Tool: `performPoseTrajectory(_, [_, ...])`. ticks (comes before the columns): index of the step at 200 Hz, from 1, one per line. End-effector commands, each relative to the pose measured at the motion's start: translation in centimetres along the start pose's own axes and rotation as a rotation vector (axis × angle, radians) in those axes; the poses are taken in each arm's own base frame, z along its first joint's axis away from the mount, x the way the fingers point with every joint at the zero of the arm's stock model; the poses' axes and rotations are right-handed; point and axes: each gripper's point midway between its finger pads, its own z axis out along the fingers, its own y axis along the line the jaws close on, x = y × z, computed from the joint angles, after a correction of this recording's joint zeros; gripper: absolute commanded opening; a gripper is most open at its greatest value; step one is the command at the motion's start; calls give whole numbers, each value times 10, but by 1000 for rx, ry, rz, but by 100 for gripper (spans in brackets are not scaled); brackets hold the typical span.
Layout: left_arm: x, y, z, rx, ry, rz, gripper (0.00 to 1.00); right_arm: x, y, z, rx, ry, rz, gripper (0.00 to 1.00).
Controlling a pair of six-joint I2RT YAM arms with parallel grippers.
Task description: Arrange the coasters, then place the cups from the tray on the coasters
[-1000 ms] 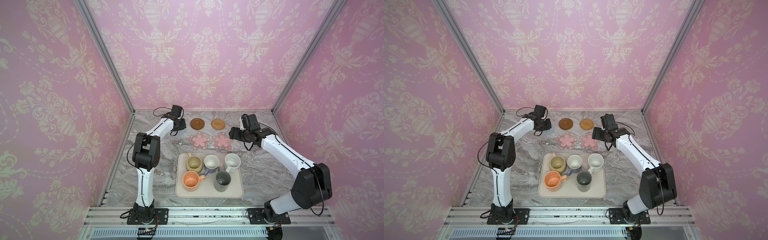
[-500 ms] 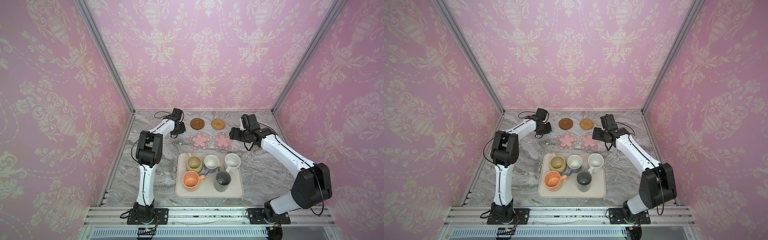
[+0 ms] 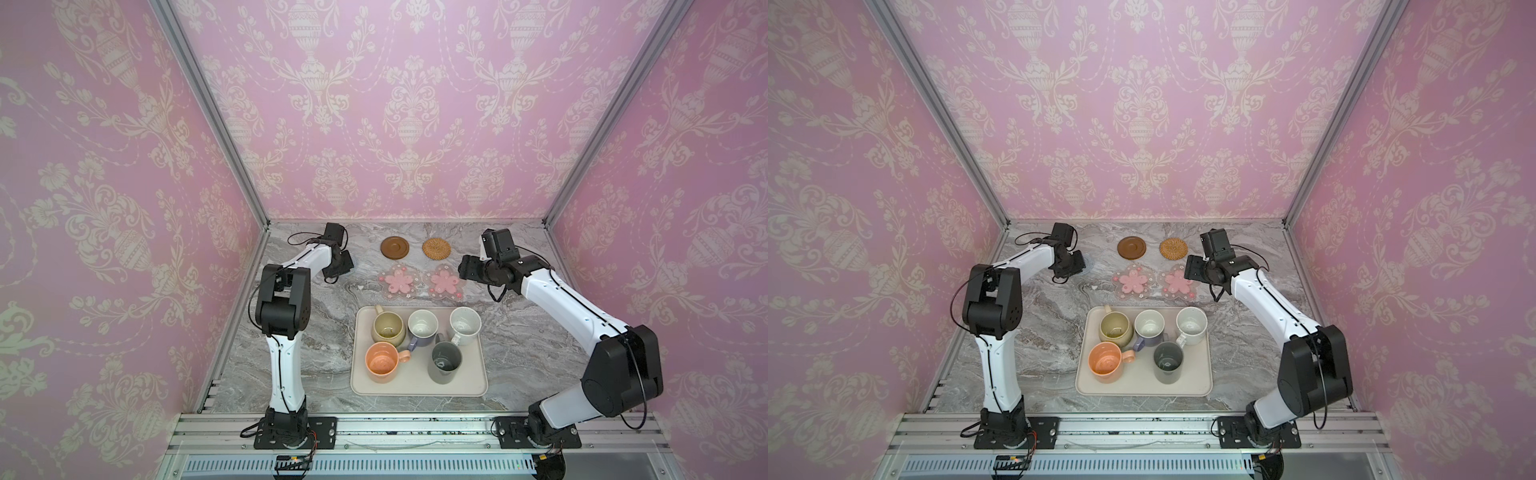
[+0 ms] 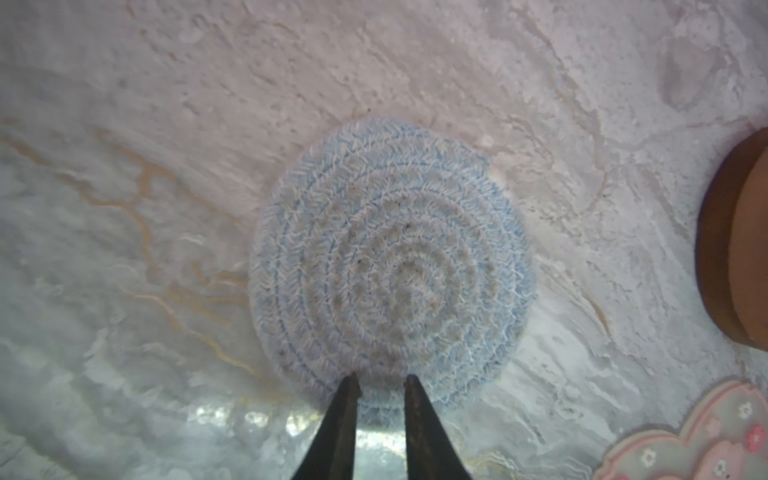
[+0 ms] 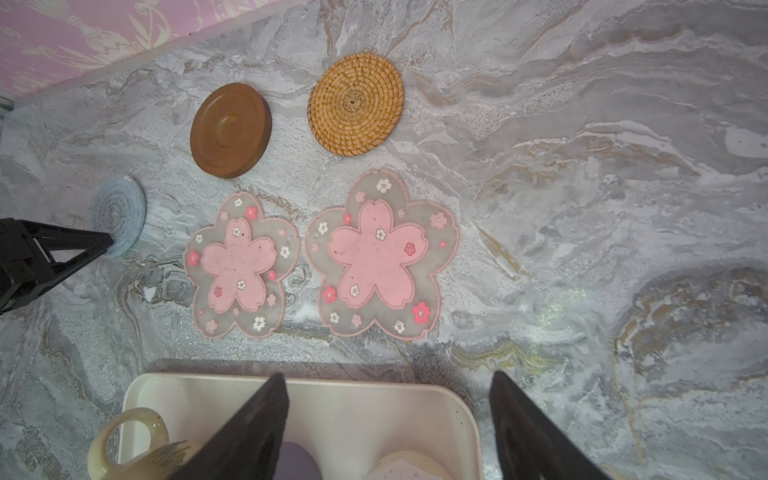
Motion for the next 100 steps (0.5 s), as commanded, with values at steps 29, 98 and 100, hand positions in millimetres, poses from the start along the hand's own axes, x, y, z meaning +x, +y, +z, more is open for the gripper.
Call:
performPoseTrajectory(29, [23,52,-9,-102,55,-68,25,2,1,1,0,-11,5,78])
performPoseTrajectory(98, [25,95,-27,-127,68,-142,26,2,7,4,-31,-8,25,78])
performPoseTrajectory(100, [26,96,-28,-128,69,-143,26,2,7,4,-31,-8,26,78])
